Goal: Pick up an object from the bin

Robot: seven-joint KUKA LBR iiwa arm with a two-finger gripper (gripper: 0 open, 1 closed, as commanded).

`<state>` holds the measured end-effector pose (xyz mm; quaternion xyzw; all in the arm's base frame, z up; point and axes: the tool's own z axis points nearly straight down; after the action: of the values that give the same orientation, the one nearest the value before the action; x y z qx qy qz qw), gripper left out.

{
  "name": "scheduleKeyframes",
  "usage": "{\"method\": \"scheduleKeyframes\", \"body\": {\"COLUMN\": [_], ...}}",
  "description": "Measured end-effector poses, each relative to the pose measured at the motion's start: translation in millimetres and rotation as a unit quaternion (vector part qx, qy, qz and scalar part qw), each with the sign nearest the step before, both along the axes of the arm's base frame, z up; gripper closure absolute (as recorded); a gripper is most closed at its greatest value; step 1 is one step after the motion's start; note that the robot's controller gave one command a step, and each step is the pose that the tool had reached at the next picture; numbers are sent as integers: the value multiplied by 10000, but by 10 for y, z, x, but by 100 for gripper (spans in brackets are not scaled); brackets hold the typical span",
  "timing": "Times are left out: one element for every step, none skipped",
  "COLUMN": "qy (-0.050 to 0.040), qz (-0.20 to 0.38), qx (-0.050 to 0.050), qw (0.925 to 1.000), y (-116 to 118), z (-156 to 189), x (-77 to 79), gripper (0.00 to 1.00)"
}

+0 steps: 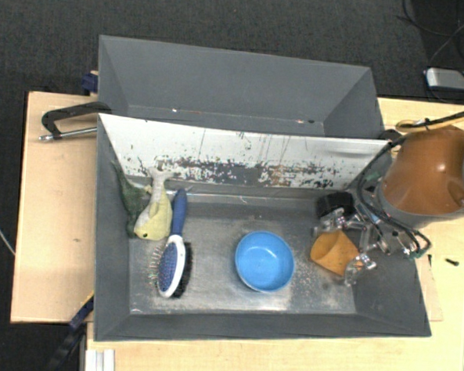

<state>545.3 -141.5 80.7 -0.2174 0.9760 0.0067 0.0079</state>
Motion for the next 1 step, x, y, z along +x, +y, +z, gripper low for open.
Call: {"method": "scheduleKeyframes", "body": {"qy": [-15], "qz": [225], "qx": [-95], "qw": [9997], "y": [12], "z": [1398], "x": [52], "gripper": [100]}}
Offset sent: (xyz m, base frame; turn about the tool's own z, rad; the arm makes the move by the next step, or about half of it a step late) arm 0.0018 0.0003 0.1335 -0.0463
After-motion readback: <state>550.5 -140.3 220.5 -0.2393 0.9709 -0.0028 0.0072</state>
